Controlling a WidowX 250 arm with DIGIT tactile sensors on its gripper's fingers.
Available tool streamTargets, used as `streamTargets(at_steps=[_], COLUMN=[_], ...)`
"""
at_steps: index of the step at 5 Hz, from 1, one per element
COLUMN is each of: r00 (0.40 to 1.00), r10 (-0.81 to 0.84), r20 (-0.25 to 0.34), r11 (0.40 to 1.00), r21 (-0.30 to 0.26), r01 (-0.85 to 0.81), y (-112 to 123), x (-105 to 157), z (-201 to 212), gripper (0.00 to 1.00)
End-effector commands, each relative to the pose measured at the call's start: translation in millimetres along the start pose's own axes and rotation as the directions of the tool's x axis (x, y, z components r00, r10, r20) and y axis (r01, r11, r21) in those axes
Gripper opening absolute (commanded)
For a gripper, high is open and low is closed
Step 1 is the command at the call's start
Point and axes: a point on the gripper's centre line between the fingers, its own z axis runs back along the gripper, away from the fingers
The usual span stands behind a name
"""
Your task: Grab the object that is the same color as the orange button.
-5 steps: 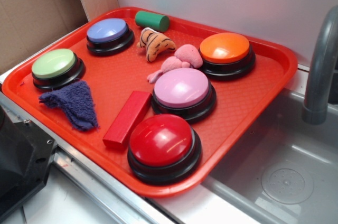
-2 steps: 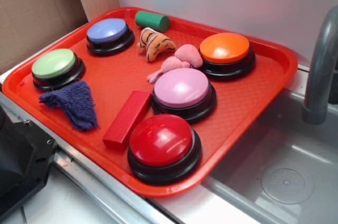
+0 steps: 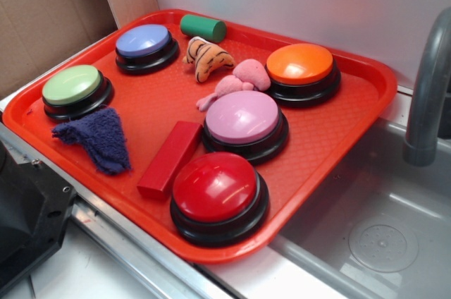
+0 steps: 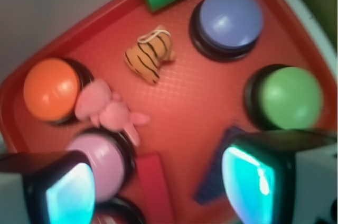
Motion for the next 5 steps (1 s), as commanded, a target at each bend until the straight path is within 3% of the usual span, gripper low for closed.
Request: streamTargets(at_steps=[1, 2, 4, 5], r00=[0.966, 0.917, 0.886, 0.891], r10=[0.235, 0.368, 0.445, 0.435], r20=[0.109, 0.155, 0.134, 0.129], r11=[0.971, 0.927, 0.893, 0.896], r21=[0.018, 0.016, 0.013, 0.037], r01=[-0.238, -0.375, -0.450, -0.443], y=[9.3, 14.6, 19.7, 22.1], x=[41.4, 53.1, 70.5, 74.5], z=[-43.4, -64.9, -103.9, -116.9], gripper=[1.00, 1.00, 1.00, 1.00])
